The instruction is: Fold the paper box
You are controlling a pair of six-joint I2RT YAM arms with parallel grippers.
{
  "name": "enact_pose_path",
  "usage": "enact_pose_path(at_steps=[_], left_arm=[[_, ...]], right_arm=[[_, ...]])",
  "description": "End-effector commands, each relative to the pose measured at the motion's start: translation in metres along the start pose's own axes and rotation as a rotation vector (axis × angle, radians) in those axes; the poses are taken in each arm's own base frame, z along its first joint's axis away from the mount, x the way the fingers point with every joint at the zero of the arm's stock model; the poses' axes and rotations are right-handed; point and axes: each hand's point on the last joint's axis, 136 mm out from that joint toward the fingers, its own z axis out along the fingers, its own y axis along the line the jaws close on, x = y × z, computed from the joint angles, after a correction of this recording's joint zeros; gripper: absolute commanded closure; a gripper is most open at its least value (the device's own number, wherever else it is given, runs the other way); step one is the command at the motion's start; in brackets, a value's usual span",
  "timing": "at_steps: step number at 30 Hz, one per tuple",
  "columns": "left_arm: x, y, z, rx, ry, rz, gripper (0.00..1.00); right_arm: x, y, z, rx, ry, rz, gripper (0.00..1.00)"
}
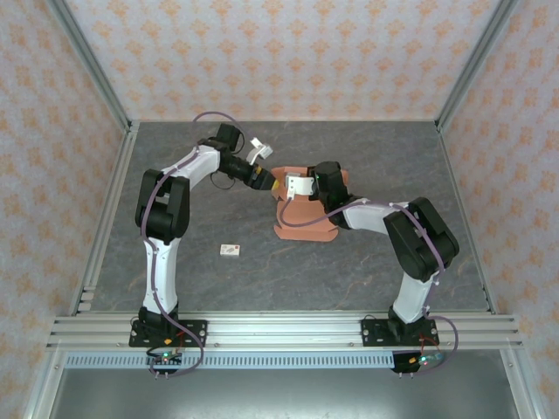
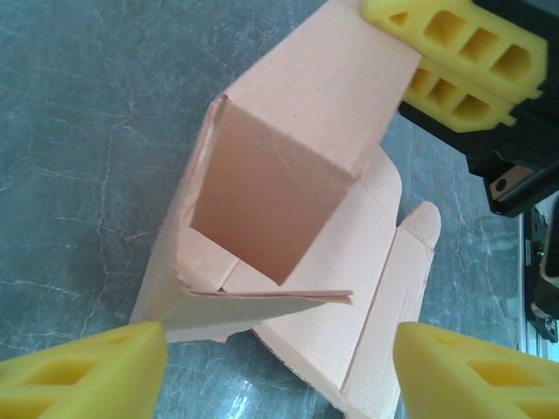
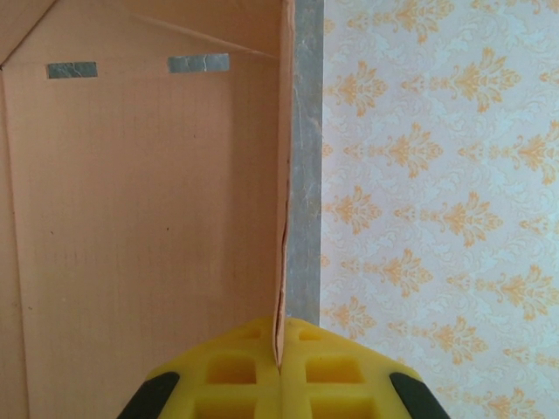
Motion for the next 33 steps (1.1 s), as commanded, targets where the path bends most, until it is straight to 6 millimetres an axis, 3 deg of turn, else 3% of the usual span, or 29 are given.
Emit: enact_pose_path(at_steps=[1, 9, 14, 18, 25, 33], left_arm=[[-0.006, -0.026, -0.009, 0.061, -0.019, 0.045, 0.34], [-0.005, -0.029, -0.005, 0.055, -0.018, 0.066, 0.35], [-0.004, -0.021, -0.018, -0.005, -0.018, 0.068, 0.36], [-0.010, -0.003, -0.028, -0.085, -0.067, 0.053, 0.30], [-0.027, 0.010, -0.019, -0.107, -0.090, 0.042, 0.21], [-0.032, 0.004, 0.004, -0.054, -0.050, 0.074, 0.16]], right_arm=[[0.004, 0.004, 0.004, -0.020, 0.024, 0.015, 1.00], [0.005, 0.002, 0.004, -0.021, 0.027, 0.019, 1.00], [0.005, 0.002, 0.003, -0.022, 0.029, 0.019, 1.00], [0.005, 0.001, 0.004, -0.024, 0.028, 0.019, 1.00], [0.005, 0.004, 0.005, -0.031, 0.032, 0.019, 1.00], [0.005, 0.003, 0.007, -0.033, 0.033, 0.021, 1.00]])
